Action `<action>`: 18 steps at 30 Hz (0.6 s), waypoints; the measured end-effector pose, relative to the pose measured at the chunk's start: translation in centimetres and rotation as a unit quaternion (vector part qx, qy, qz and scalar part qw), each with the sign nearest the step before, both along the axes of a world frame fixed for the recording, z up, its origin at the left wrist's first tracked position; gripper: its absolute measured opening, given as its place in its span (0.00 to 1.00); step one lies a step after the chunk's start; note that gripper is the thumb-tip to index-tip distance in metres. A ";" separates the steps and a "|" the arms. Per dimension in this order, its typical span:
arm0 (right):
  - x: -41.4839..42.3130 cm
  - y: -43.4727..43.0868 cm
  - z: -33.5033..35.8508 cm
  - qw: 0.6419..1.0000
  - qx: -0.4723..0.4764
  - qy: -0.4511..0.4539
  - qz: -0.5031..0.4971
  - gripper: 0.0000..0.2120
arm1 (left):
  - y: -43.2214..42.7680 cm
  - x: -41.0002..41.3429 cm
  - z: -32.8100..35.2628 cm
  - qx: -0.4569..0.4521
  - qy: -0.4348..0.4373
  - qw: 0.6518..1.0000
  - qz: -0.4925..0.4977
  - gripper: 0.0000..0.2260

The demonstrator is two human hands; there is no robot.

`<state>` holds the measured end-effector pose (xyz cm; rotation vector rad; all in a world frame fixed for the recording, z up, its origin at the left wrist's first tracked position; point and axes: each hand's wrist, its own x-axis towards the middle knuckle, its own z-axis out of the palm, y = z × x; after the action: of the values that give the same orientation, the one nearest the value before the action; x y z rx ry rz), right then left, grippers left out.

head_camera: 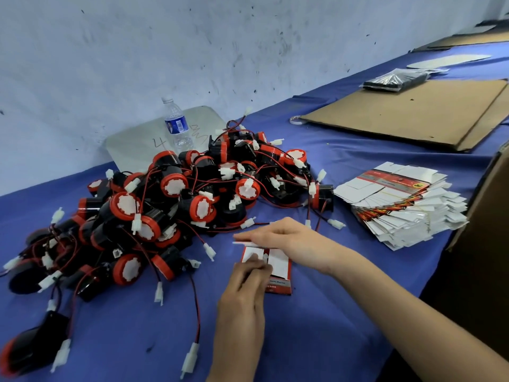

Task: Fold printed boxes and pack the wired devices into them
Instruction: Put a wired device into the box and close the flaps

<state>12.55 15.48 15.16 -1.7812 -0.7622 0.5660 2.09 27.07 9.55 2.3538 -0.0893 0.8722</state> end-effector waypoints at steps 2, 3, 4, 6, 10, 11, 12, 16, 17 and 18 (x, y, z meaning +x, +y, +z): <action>-0.5 0.0 -0.4 0.997 0.006 -0.074 -0.010 0.13 | 0.0 0.0 0.2 -0.016 0.005 1.000 -0.006 0.09; -0.7 0.0 -0.7 0.991 0.004 -0.133 -0.025 0.14 | 0.0 -0.1 0.2 -0.018 0.007 1.000 -0.010 0.09; -0.9 0.0 -1.0 0.979 -0.005 -0.197 -0.043 0.14 | 0.0 -0.1 0.2 -0.015 0.008 1.000 -0.012 0.09; -1.2 -0.2 -1.6 0.957 -0.014 -0.282 -0.068 0.14 | -0.1 -0.2 0.2 -0.014 0.005 1.000 -0.008 0.09; -1.7 -0.6 -3.0 0.951 -0.004 -0.304 -0.048 0.14 | -0.2 -0.2 0.2 -0.076 -0.026 0.996 0.038 0.12; -1.9 -0.7 -3.4 0.948 -0.026 -0.315 -0.031 0.15 | -0.1 -0.2 0.2 -0.118 -0.028 0.991 0.055 0.14; -2.0 -0.7 -3.8 0.945 -0.046 -0.323 -0.019 0.16 | 0.0 -0.2 0.2 -0.160 -0.021 0.985 0.066 0.16; -2.2 -0.7 -4.1 0.941 -0.068 -0.332 -0.021 0.17 | 0.1 -0.3 0.1 -0.245 0.009 0.967 0.071 0.15; -2.3 -0.6 -4.1 0.937 -0.074 -0.341 -0.019 0.17 | 0.1 -0.3 0.1 -0.270 0.017 0.960 0.076 0.14; -2.4 -0.6 -4.1 0.933 -0.081 -0.350 -0.015 0.18 | 0.2 -0.3 0.2 -0.292 0.025 0.953 0.080 0.14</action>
<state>10.20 14.84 11.09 -2.1682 -1.1882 -0.0583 1.84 27.26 9.71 1.8375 0.3417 0.7814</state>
